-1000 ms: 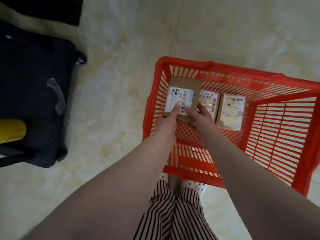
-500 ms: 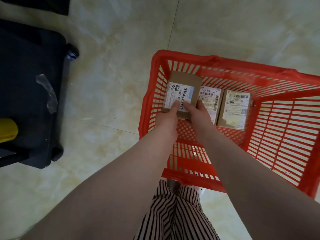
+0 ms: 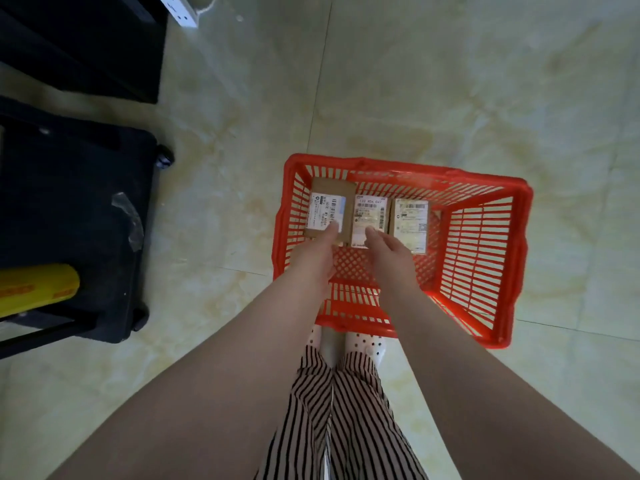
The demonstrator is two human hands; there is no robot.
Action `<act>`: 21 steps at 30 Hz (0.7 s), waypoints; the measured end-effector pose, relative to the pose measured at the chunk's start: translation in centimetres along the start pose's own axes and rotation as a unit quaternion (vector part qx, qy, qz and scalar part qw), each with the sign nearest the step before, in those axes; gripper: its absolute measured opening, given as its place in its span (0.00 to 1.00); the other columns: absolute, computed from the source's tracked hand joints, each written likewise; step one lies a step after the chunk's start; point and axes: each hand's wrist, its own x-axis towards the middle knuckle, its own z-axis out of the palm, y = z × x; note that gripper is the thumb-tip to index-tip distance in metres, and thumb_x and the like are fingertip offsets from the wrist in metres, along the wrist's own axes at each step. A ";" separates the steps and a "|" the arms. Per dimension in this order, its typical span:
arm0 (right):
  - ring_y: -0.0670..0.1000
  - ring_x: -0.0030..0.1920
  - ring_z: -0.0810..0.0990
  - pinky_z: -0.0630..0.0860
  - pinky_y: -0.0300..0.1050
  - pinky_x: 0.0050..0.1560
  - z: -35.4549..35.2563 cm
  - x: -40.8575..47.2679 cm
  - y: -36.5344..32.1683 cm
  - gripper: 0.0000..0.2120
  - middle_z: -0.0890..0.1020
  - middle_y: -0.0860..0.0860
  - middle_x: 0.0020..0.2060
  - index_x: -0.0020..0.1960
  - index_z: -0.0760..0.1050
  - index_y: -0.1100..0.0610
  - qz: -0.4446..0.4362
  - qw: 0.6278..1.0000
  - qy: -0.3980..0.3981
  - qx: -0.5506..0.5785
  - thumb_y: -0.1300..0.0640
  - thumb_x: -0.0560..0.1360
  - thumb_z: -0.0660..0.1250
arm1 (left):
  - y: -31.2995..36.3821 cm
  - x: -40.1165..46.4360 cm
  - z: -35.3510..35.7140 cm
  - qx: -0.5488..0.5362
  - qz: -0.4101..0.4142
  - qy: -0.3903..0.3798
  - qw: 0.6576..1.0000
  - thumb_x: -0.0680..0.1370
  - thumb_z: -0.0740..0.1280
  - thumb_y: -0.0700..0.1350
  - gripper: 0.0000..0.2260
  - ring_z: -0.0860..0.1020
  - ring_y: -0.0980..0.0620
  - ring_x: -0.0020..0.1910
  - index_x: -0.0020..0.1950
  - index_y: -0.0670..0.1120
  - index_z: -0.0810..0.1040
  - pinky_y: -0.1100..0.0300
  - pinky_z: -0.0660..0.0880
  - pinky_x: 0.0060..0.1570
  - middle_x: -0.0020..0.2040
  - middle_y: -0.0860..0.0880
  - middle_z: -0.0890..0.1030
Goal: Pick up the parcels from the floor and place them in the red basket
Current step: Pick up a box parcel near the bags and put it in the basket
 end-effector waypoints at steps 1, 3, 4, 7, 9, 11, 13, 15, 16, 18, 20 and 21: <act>0.52 0.58 0.79 0.75 0.54 0.64 -0.9 -1.8 -0.6 0.17 0.82 0.52 0.56 0.61 0.76 0.56 -0.003 1.000 0.008 0.022 0.46 0.78 0.66 | 0.5 -2.1 0.1 -0.008 0.012 -0.019 1.000 0.76 0.68 0.57 0.19 0.79 0.51 0.48 0.60 0.46 0.75 0.56 0.75 0.50 0.50 0.48 0.81; 0.52 0.52 0.81 0.77 0.54 0.61 -3.1 -5.8 -1.6 0.11 0.83 0.53 0.49 0.51 0.78 0.54 -0.014 0.997 0.016 0.068 0.47 0.79 0.65 | 1.2 -6.7 0.5 -0.011 0.041 -0.061 0.997 0.78 0.68 0.52 0.13 0.80 0.51 0.51 0.56 0.45 0.76 0.57 0.76 0.55 0.51 0.48 0.82; 0.53 0.52 0.82 0.78 0.54 0.60 -4.3 -7.8 -2.1 0.10 0.84 0.54 0.49 0.49 0.78 0.53 -0.022 0.995 0.018 0.094 0.48 0.79 0.64 | 1.4 -8.9 0.7 0.001 0.061 -0.079 0.995 0.78 0.68 0.51 0.11 0.80 0.51 0.53 0.54 0.46 0.77 0.57 0.76 0.57 0.53 0.48 0.82; 0.56 0.51 0.82 0.80 0.49 0.54 -8.8 -14.6 -3.5 0.10 0.84 0.58 0.49 0.46 0.78 0.55 -0.045 0.987 0.039 0.151 0.50 0.80 0.64 | 2.2 -16.2 1.4 0.059 0.119 -0.122 0.984 0.77 0.69 0.50 0.12 0.80 0.52 0.52 0.57 0.46 0.79 0.59 0.77 0.55 0.55 0.48 0.83; 0.55 0.48 0.82 0.79 0.45 0.48 -12.1 -19.2 -4.0 0.11 0.84 0.56 0.45 0.44 0.79 0.56 -0.052 0.977 0.073 0.195 0.50 0.80 0.64 | 2.2 -21.1 1.9 0.104 0.148 -0.145 0.973 0.77 0.69 0.48 0.13 0.81 0.52 0.51 0.59 0.45 0.78 0.60 0.77 0.53 0.54 0.48 0.83; 0.53 0.47 0.82 0.78 0.43 0.48 -16.1 -24.3 -4.1 0.11 0.83 0.56 0.44 0.46 0.79 0.57 -0.058 0.961 0.107 0.250 0.50 0.80 0.64 | 1.5 -27.3 3.0 0.156 0.176 -0.182 0.955 0.78 0.68 0.48 0.11 0.80 0.51 0.52 0.59 0.45 0.78 0.57 0.75 0.55 0.54 0.48 0.83; 0.53 0.47 0.81 0.79 0.44 0.49 -19.7 -28.7 -3.9 0.12 0.83 0.57 0.47 0.49 0.78 0.59 -0.073 0.944 0.137 0.292 0.50 0.80 0.64 | 0.1 -32.6 4.7 0.195 0.193 -0.223 0.935 0.78 0.67 0.46 0.05 0.79 0.52 0.50 0.53 0.47 0.79 0.59 0.74 0.53 0.52 0.48 0.82; 0.52 0.45 0.81 0.79 0.43 0.48 -23.3 -32.3 -2.9 0.14 0.82 0.57 0.47 0.53 0.77 0.61 -0.077 0.925 0.163 0.335 0.50 0.80 0.64 | -1.9 -37.3 6.6 0.240 0.206 -0.247 0.916 0.79 0.66 0.44 0.01 0.78 0.52 0.51 0.48 0.48 0.78 0.59 0.74 0.54 0.49 0.49 0.81; 0.51 0.45 0.81 0.78 0.42 0.46 -25.0 -34.0 -2.3 0.15 0.82 0.56 0.48 0.56 0.77 0.62 -0.076 0.916 0.178 0.352 0.50 0.79 0.65 | -3.3 -39.4 7.6 0.261 0.210 -0.256 0.907 0.79 0.66 0.43 0.02 0.78 0.51 0.53 0.47 0.49 0.77 0.57 0.73 0.57 0.48 0.49 0.81; 0.51 0.47 0.81 0.77 0.42 0.46 -28.6 -36.7 -0.7 0.17 0.82 0.56 0.49 0.59 0.77 0.62 -0.082 0.898 0.198 0.384 0.50 0.79 0.65 | -6.4 -42.9 10.0 0.281 0.210 -0.284 0.892 0.79 0.66 0.43 0.03 0.78 0.50 0.56 0.47 0.49 0.77 0.55 0.71 0.62 0.50 0.48 0.81; 0.52 0.48 0.81 0.77 0.42 0.47 -32.3 -38.7 1.2 0.18 0.82 0.57 0.52 0.61 0.76 0.62 -0.081 0.884 0.211 0.410 0.50 0.79 0.66 | -9.7 -45.7 12.6 0.307 0.207 -0.299 0.879 0.79 0.66 0.44 0.02 0.78 0.48 0.56 0.49 0.48 0.78 0.54 0.71 0.63 0.52 0.46 0.81; 0.52 0.49 0.81 0.77 0.42 0.48 -34.2 -39.5 2.2 0.18 0.82 0.57 0.53 0.61 0.76 0.62 -0.080 0.877 0.214 0.422 0.50 0.79 0.66 | -11.3 -46.8 14.0 0.323 0.204 -0.303 0.873 0.79 0.66 0.45 0.03 0.78 0.48 0.56 0.51 0.47 0.78 0.54 0.72 0.63 0.53 0.46 0.82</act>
